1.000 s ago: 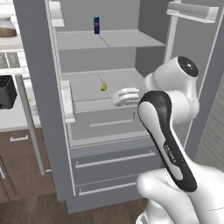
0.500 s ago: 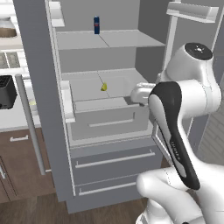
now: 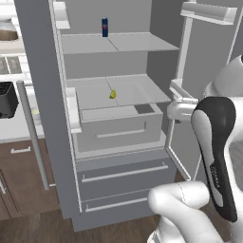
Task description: Grab a lemon wedge from the fridge and one ice cube from the ice bowl, and put them in the glass of lemonade.
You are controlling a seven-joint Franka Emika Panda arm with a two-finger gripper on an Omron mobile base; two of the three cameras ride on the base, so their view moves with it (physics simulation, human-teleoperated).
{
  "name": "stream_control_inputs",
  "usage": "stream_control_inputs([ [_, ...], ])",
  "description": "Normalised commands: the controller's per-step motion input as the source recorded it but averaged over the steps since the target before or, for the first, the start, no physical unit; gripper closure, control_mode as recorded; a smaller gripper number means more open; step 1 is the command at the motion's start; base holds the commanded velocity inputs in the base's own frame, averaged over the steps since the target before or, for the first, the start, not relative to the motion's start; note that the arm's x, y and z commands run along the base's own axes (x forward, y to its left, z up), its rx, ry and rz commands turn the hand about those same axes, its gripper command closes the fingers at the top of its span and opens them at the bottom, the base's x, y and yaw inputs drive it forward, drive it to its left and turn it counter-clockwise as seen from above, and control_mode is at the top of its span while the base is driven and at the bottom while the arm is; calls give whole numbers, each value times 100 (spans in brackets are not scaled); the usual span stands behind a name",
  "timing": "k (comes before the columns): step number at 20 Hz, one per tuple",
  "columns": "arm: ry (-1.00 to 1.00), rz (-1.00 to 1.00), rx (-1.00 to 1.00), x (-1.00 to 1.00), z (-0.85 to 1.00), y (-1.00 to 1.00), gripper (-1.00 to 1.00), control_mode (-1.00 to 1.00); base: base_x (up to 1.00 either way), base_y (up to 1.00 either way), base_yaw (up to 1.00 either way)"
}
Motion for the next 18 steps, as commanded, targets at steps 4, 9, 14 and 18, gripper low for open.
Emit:
stream_control_inputs([
  [4,-6,0,0,-66,0,0,-100,-100,0,0,0],
  [9,-1,0,0,-1,0,3,-100,-100,0,0,0],
  [14,0,6,0,64,-3,49,-100,-100,0,0,0],
  [18,1,-9,1,-24,-5,22,-100,-100,0,0,0],
])
